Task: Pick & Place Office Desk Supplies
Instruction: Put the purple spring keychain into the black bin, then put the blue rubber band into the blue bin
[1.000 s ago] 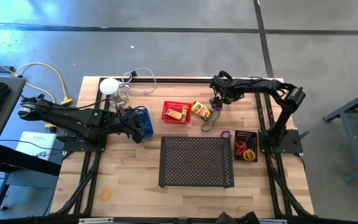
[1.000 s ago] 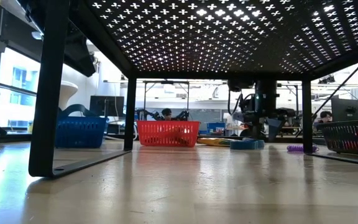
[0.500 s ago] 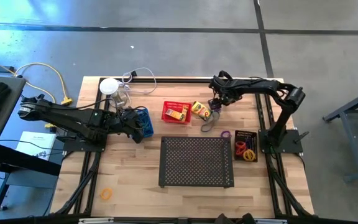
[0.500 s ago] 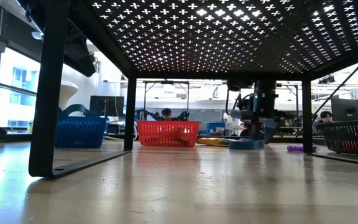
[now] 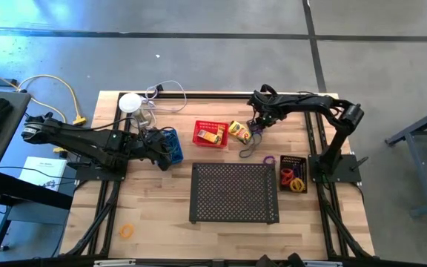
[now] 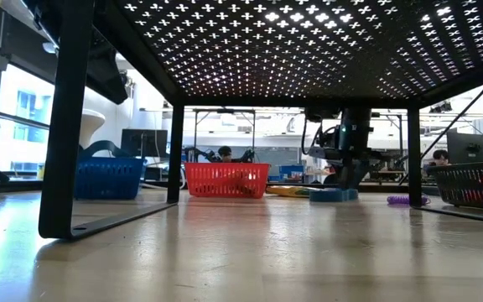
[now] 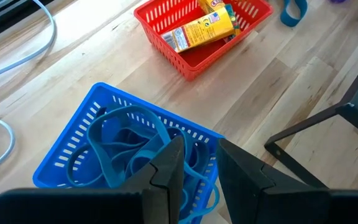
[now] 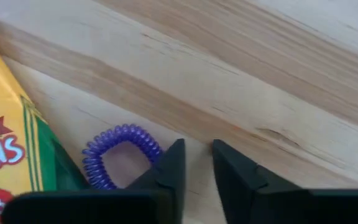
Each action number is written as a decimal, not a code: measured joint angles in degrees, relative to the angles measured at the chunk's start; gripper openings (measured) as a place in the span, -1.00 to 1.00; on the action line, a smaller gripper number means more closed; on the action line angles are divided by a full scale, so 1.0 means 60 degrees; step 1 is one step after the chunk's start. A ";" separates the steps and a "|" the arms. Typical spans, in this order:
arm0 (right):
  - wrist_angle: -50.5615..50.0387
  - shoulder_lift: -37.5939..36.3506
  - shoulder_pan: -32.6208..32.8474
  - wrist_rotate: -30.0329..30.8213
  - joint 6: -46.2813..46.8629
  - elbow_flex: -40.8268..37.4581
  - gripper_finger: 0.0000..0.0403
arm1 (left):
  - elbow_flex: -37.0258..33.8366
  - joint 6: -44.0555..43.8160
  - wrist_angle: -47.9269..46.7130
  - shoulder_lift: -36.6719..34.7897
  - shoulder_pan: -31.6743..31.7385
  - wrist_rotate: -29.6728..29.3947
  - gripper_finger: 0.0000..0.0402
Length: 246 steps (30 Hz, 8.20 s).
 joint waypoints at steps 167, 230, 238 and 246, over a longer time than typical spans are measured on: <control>-0.4439 -0.4229 0.3623 0.1224 -0.0528 0.0611 -0.14 | -0.0361 0.1201 0.3805 0.1231 -0.1978 -0.0601 -0.55; 0.3212 -0.2149 0.2408 0.0383 -0.1466 -0.3257 -0.53 | -0.0361 0.1217 0.6626 0.1985 -0.2597 -0.0587 -0.55; 0.3213 -0.2314 0.2568 0.1480 -0.1512 -0.3306 -0.98 | -0.0361 0.1217 0.6626 0.1985 -0.2597 -0.0587 -0.55; 0.3334 -0.4023 0.3282 0.2370 -0.2038 -0.3300 -0.98 | -0.0361 0.1217 0.6626 0.1982 -0.2597 -0.0587 -0.55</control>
